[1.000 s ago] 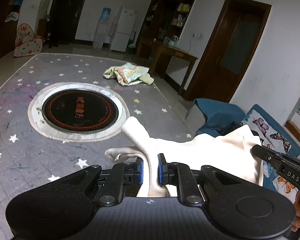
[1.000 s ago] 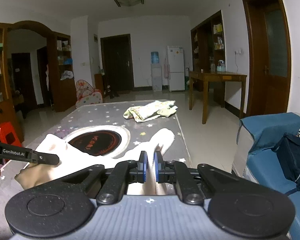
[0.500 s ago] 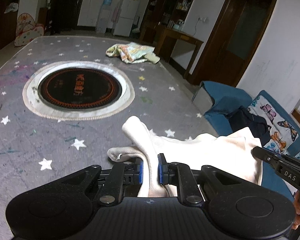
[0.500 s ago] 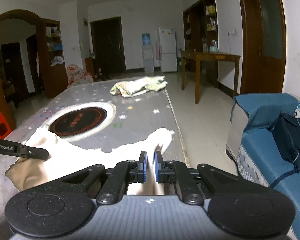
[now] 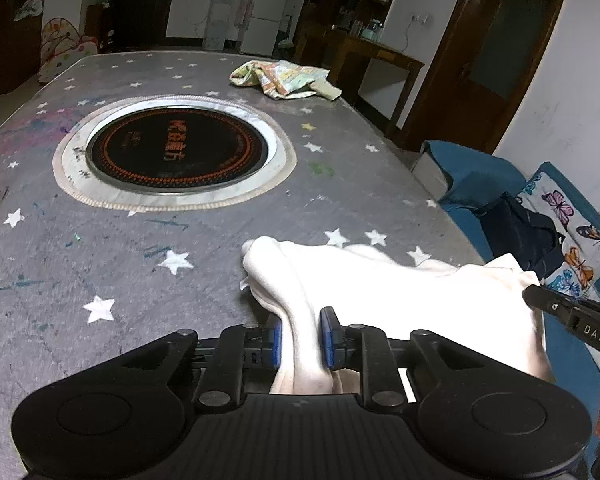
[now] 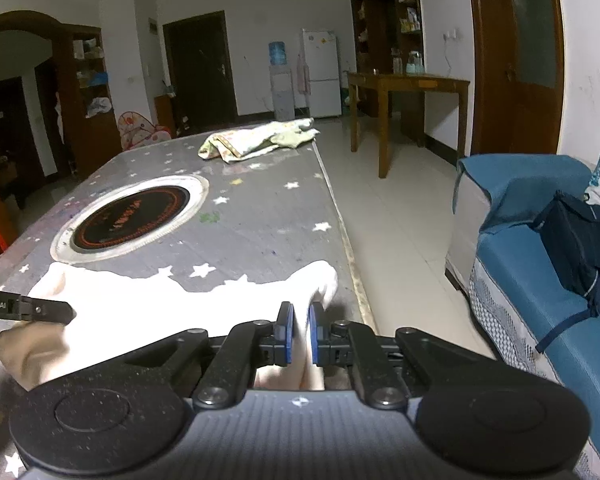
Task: Fold clothes
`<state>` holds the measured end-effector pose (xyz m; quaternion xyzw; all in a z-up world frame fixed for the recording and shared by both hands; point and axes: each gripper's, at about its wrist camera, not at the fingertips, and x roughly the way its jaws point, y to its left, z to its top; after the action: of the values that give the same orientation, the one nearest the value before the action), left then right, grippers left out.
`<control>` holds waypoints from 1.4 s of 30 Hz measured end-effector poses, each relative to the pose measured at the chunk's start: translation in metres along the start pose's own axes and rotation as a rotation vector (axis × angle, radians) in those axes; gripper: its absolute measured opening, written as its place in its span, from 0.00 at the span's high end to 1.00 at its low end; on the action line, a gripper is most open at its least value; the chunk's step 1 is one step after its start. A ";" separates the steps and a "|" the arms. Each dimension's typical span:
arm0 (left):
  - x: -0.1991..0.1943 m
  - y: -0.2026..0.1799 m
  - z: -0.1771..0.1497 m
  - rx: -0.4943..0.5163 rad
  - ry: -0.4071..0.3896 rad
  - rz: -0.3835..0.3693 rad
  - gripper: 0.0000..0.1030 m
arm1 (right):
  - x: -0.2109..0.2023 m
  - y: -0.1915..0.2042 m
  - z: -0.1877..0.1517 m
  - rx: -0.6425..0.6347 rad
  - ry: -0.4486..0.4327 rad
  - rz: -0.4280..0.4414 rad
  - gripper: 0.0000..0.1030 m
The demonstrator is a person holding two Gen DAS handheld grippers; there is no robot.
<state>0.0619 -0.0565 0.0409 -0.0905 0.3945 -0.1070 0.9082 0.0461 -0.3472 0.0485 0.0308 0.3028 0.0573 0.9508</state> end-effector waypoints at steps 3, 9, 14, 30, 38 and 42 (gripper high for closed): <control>0.003 0.002 -0.001 -0.001 0.008 0.014 0.71 | 0.005 -0.002 -0.002 0.005 0.012 -0.011 0.92; 0.002 0.005 -0.001 0.006 -0.004 0.054 0.60 | 0.002 -0.003 0.001 0.007 -0.002 -0.017 0.91; -0.001 0.007 -0.001 0.021 -0.020 0.086 0.56 | -0.001 0.010 0.002 -0.021 -0.009 0.018 0.70; -0.008 0.006 -0.019 0.076 -0.031 0.111 0.46 | 0.006 0.065 -0.016 -0.106 0.029 0.116 0.23; -0.009 0.013 -0.025 0.074 -0.029 0.116 0.40 | 0.009 0.082 -0.035 -0.194 0.057 0.107 0.19; -0.013 0.010 -0.023 0.067 -0.046 0.114 0.40 | 0.005 0.088 -0.031 -0.228 0.032 0.099 0.18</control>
<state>0.0373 -0.0448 0.0320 -0.0399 0.3743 -0.0659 0.9241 0.0239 -0.2589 0.0282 -0.0637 0.3077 0.1389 0.9391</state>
